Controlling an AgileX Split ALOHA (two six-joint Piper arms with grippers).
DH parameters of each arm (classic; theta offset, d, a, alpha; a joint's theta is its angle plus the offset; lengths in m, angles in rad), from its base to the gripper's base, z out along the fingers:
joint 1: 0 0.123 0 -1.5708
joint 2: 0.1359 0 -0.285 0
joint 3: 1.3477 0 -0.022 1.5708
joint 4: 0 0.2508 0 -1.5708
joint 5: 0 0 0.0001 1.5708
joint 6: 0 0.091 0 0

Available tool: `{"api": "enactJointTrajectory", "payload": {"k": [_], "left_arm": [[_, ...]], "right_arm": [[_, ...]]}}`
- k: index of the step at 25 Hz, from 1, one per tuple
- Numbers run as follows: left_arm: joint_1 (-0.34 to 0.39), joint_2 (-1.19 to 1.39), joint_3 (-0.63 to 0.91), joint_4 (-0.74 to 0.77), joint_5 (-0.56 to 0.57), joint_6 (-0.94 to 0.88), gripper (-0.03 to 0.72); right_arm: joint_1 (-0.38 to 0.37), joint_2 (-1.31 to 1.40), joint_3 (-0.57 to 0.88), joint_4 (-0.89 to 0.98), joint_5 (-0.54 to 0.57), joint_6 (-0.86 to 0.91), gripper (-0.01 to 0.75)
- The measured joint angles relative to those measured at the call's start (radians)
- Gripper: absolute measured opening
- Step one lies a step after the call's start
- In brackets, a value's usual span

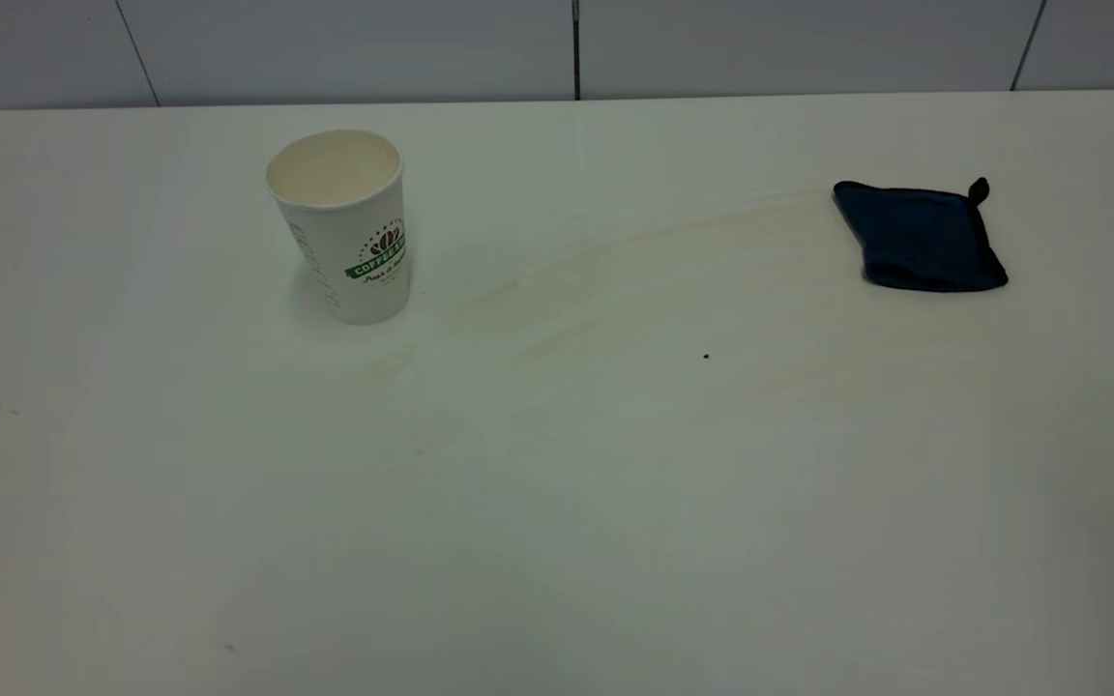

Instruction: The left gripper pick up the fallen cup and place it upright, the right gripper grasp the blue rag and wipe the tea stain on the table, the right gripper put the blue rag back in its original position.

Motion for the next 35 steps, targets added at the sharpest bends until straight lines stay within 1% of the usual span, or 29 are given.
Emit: {"api": "enactJointTrajectory", "payload": {"k": [3,6,13,18,22,35], "left_arm": [[0.0,0.0,0.0,0.0,0.0,0.0,0.564],[0.0,0.0,0.0,0.0,0.0,0.0,0.564],[0.0,0.0,0.0,0.0,0.0,0.0,0.564],[0.0,0.0,0.0,0.0,0.0,0.0,0.564],[0.0,0.0,0.0,0.0,0.0,0.0,0.564],[0.0,0.0,0.0,0.0,0.0,0.0,0.564]], "right_arm": [[-0.061,-0.06,0.0,0.0,-0.005,0.0,0.456],[-0.088,-0.104,0.004,0.0,-0.006,0.001,0.436],[-0.088,-0.176,0.019,0.0,-0.006,0.001,0.386],[-0.085,-0.176,0.019,0.0,-0.006,0.001,0.355],[-0.067,-0.176,0.019,0.0,-0.006,0.001,0.329],[-0.067,-0.176,0.019,0.0,-0.006,0.001,0.25]]}}
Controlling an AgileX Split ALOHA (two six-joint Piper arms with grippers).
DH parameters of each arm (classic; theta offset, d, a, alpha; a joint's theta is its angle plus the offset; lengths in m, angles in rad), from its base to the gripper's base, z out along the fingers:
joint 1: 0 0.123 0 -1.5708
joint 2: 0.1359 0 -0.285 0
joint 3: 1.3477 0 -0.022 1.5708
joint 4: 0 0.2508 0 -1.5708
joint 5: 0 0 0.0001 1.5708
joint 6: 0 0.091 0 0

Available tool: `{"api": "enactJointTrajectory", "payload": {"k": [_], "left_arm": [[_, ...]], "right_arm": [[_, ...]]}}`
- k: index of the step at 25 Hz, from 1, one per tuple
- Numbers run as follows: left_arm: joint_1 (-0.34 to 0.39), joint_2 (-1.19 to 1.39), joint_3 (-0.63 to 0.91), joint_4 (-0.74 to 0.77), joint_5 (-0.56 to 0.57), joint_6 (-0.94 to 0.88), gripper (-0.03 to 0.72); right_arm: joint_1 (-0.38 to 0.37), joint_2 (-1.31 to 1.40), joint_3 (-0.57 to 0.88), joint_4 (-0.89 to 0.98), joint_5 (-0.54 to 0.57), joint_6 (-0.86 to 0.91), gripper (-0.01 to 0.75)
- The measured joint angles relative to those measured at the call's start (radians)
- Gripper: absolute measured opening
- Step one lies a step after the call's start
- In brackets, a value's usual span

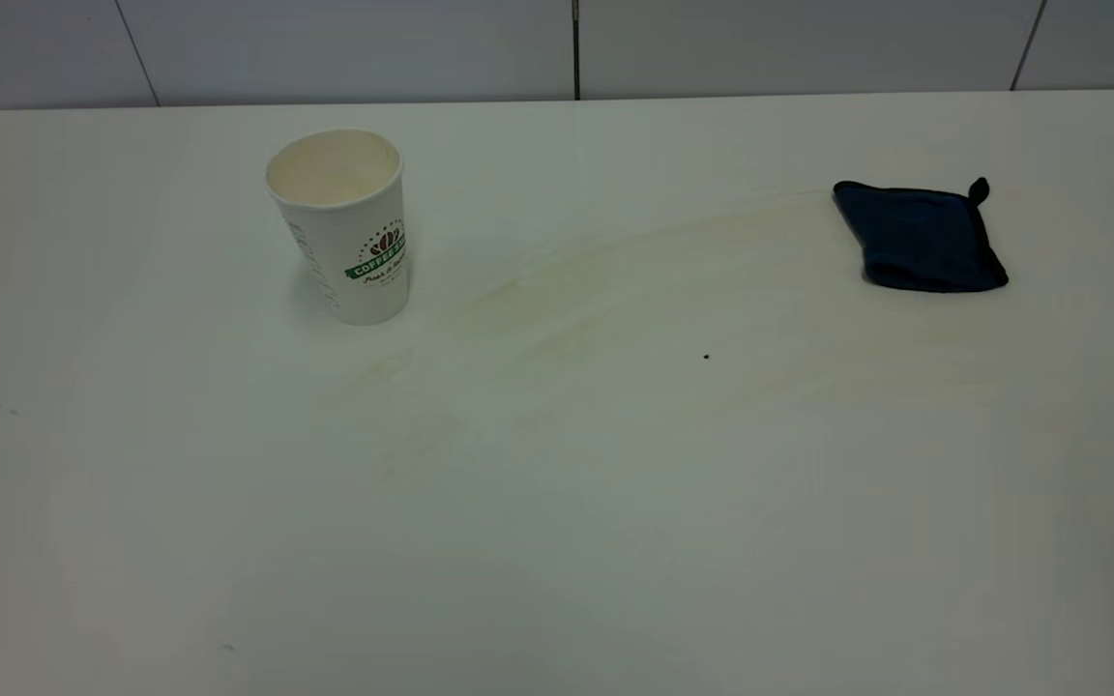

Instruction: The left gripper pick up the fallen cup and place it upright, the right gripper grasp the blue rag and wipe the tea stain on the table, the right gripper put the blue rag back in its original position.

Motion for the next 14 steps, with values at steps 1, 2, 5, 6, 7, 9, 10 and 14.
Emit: {"api": "enactJointTrajectory", "payload": {"k": [1,2,5,6,7,9,10,14], "left_arm": [[0.0,0.0,0.0,0.0,0.0,0.0,0.564],[0.0,0.0,0.0,0.0,0.0,0.0,0.564],[0.0,0.0,0.0,0.0,0.0,0.0,0.564],[0.0,0.0,0.0,0.0,0.0,0.0,0.564],[0.0,0.0,0.0,0.0,0.0,0.0,0.564],[0.0,0.0,0.0,0.0,0.0,0.0,0.564],[0.0,0.0,0.0,0.0,0.0,0.0,0.564],[0.0,0.0,0.0,0.0,0.0,0.0,0.564]], "right_arm": [[0.0,0.0,0.0,0.0,0.0,0.0,0.245],[0.0,0.0,0.0,0.0,0.0,-0.001,0.241],[0.0,0.0,0.0,0.0,0.0,-0.001,0.24],[0.0,0.0,0.0,0.0,0.0,-0.001,0.24],[0.0,0.0,0.0,0.0,0.0,-0.001,0.24],[0.0,0.0,0.0,0.0,0.0,-0.001,0.24],[0.0,0.0,0.0,0.0,0.0,-0.001,0.24],[0.0,0.0,0.0,0.0,0.0,-0.001,0.24]]}}
